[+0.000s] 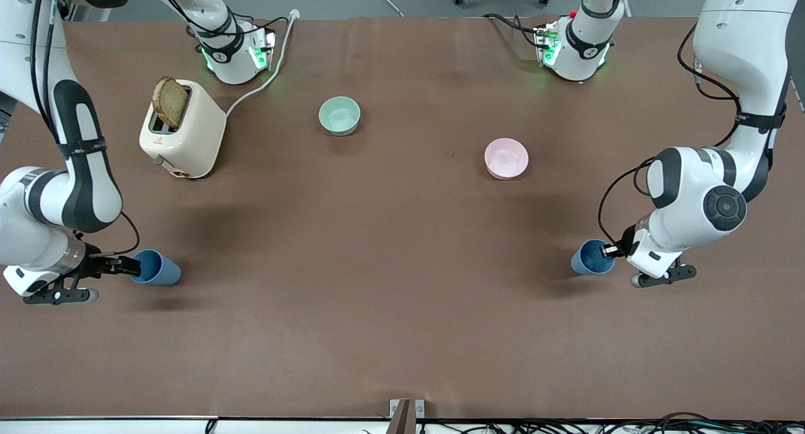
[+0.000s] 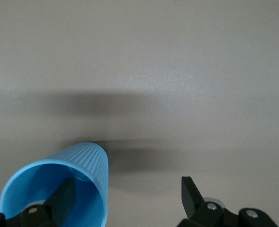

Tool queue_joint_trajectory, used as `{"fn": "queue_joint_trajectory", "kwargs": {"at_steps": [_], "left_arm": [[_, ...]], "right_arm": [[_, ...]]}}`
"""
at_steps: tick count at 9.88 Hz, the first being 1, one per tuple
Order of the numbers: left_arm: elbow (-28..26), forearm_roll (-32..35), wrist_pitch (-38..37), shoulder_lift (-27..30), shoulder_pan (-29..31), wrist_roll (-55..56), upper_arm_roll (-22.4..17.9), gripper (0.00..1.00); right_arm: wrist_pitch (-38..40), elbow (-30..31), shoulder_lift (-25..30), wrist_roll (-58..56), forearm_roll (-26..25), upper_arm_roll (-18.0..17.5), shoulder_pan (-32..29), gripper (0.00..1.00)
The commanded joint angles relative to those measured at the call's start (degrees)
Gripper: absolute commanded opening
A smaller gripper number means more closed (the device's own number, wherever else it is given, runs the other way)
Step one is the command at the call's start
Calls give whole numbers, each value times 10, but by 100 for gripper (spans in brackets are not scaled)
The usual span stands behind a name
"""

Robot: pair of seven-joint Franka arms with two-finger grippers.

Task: Stack blue cups with both arms

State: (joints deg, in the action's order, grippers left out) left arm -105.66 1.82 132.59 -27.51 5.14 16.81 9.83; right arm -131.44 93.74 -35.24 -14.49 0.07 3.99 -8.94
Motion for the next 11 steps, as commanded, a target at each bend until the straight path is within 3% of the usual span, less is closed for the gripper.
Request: {"fn": "queue_joint_trajectory", "kwargs": {"at_steps": [1,3,4,6,8,11], "left_arm": [[-1,7,-30,25,-3,97,53,0],[29,12,-42,19,-25,242,132,0],[33,12,-38,13,-83,314,138,0],[85,12,-37,-30,-166,435,137,0],[134,12,-37,-78,-239,498,133,0],[192,12,-35,-134,-337,544,72,0]], "right_arm": [[-24,7,-10,-9,20,-8,-6,72],[-22,8,-10,-2,28,-9,-4,15],[-19,7,-10,-1,43,-8,-3,1],[-18,4,-7,-4,45,-8,0,0],[47,-22,18,-2,44,-9,3,1],[135,-45,107,98,45,-9,43,1]]}}
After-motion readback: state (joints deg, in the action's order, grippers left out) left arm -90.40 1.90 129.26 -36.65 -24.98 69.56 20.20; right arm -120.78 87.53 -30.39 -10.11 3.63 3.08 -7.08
